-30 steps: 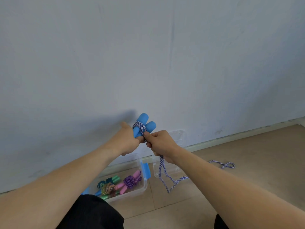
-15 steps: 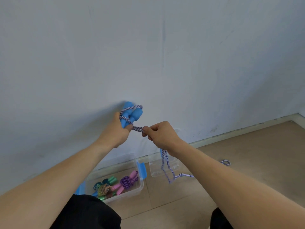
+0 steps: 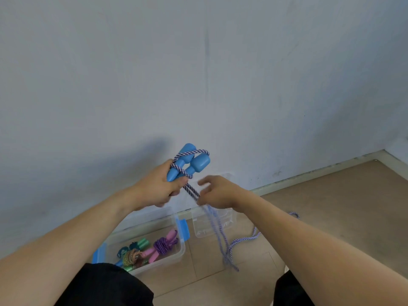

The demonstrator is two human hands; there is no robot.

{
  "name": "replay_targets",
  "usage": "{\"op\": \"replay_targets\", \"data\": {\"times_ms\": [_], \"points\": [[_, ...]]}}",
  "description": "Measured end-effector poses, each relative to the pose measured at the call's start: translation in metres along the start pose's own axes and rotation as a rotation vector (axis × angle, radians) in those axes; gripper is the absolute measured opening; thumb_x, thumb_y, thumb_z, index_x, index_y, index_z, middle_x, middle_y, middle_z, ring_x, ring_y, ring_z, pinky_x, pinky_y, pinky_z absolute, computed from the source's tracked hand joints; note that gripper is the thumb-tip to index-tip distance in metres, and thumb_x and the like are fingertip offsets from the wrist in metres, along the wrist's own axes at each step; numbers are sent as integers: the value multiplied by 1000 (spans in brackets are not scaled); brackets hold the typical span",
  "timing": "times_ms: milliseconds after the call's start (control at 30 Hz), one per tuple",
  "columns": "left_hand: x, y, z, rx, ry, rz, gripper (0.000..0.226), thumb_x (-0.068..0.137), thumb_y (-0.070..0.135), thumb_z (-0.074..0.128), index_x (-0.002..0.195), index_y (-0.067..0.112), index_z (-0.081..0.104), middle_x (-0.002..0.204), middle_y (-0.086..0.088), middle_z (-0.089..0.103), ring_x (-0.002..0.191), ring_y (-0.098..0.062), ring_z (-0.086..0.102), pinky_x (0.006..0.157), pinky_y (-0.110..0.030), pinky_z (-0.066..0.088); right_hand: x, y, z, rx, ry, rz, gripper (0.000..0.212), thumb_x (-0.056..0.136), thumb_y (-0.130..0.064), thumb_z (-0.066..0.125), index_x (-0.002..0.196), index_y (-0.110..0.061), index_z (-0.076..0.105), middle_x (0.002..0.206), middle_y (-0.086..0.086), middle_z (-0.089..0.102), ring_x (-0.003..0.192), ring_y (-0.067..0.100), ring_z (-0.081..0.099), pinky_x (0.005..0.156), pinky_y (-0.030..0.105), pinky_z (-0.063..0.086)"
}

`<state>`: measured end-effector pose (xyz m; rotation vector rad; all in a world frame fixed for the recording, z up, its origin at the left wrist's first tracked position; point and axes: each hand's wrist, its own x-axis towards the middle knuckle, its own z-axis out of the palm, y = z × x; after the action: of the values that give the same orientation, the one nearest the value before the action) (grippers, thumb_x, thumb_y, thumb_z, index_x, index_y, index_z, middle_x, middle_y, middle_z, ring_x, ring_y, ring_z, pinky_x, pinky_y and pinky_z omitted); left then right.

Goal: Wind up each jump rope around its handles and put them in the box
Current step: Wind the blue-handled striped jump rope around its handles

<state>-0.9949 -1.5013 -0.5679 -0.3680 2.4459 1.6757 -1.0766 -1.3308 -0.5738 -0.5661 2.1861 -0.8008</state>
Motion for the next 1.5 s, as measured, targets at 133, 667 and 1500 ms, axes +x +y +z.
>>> {"op": "replay_targets", "data": {"times_ms": [133,667,1500], "points": [[-11,16,5,-550,-266,-126,22,94,31,57,106,15,47,65,-4,41,42,-10,25,41,-19,18,-2,-3,0,630,-139,-230,33,89,1,56,121,-5,62,112,9,67,105,24,61,107,45,43],[-20,39,9,-617,-453,-17,36,86,35,65,119,25,54,65,-4,42,40,-8,28,38,-16,25,-5,7,-9,619,97,-315,25,102,-14,50,82,-11,65,62,-3,64,49,14,44,49,25,37],[-15,46,8,-1041,-586,-72,49,78,26,81,113,15,48,60,0,47,36,-5,34,31,-16,29,-4,0,-9,958,-74,-379,7,97,-4,56,97,0,62,69,4,53,55,10,45,55,22,41]]}}
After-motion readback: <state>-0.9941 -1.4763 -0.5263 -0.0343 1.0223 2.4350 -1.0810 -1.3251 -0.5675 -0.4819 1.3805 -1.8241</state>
